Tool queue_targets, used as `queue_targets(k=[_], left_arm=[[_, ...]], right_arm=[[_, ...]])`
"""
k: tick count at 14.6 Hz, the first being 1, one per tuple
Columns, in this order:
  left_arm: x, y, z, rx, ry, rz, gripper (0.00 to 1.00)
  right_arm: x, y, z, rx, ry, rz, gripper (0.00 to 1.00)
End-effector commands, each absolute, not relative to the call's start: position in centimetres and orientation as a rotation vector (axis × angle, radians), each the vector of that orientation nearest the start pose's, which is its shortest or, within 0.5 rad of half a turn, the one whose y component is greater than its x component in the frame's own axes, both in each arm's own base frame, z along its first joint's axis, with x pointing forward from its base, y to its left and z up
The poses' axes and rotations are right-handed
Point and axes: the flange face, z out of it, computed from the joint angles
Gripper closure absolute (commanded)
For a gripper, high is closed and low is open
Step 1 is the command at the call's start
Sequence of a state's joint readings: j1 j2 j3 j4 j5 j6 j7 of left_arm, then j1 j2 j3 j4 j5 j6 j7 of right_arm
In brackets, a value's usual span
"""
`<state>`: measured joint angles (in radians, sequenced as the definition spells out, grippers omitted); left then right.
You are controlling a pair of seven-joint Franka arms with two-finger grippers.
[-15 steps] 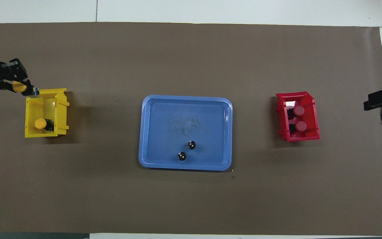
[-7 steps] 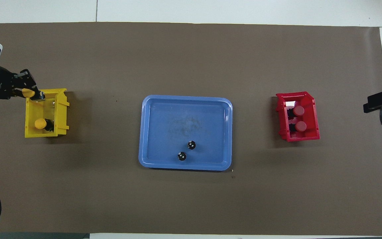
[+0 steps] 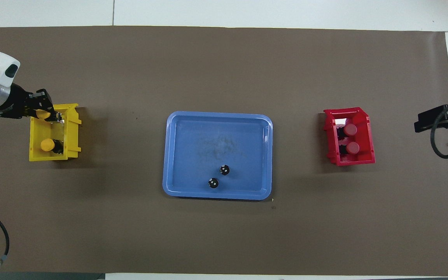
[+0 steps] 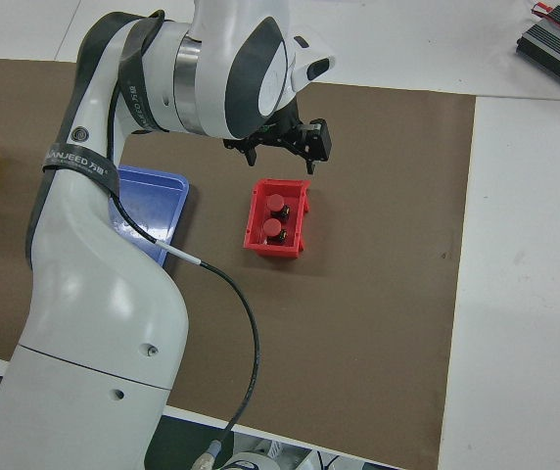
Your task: Sort red and yellow buttons by color
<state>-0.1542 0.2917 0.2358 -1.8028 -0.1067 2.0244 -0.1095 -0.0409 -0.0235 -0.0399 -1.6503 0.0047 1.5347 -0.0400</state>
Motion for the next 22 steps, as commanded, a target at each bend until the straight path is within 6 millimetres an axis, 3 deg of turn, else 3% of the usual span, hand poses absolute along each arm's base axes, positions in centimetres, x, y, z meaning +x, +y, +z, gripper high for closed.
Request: queue_targets(k=[1, 4, 5, 7, 9, 11, 13, 17, 18, 19, 20, 22], left_arm=[[60.8, 3.1, 37.1, -3.152, -0.295, 0.093, 0.99], [60.2, 3.8, 35.7, -3.151, -0.288, 0.099, 0.98], [60.2, 3.9, 35.8, -3.151, -0.287, 0.099, 0.91], [60.4, 3.5, 36.0, -3.151, -0.278, 0.094, 0.65], [60.5, 3.6, 36.2, -3.151, -0.285, 0.097, 0.55], [60.9, 3.8, 37.0, -3.153, -0.294, 0.087, 0.53], [61.5, 3.5, 39.1, -3.156, -0.285, 0.104, 0.51], [62.9, 3.1, 45.5, -3.164, -0.254, 0.095, 0.5], [63.0, 3.0, 47.1, -3.158, -0.233, 0.098, 0.44], [63.1, 2.6, 48.4, -3.156, -0.188, 0.098, 0.26], [63.0, 2.6, 49.1, -3.159, -0.139, 0.105, 0.0], [61.8, 2.8, 51.8, -3.178, -0.019, 0.078, 0.0]], right_arm=[[53.6, -4.3, 59.7, -3.131, 0.089, 0.161, 0.0], [53.6, -4.3, 59.7, -3.131, 0.089, 0.161, 0.0], [53.6, -4.3, 59.7, -3.131, 0.089, 0.161, 0.0], [53.6, -4.3, 59.7, -3.131, 0.089, 0.161, 0.0], [53.6, -4.3, 59.7, -3.131, 0.089, 0.161, 0.0], [53.6, -4.3, 59.7, -3.13, 0.089, 0.161, 0.0], [53.6, -4.3, 59.7, -3.13, 0.089, 0.161, 0.0], [53.6, -4.3, 59.7, -3.13, 0.089, 0.161, 0.0], [53.6, -4.3, 59.7, -3.13, 0.089, 0.161, 0.0], [53.6, -4.3, 59.7, -3.13, 0.089, 0.161, 0.0], [53.6, -4.3, 59.7, -3.13, 0.089, 0.161, 0.0], [53.6, -4.2, 59.7, -3.13, 0.086, 0.161, 0.0]])
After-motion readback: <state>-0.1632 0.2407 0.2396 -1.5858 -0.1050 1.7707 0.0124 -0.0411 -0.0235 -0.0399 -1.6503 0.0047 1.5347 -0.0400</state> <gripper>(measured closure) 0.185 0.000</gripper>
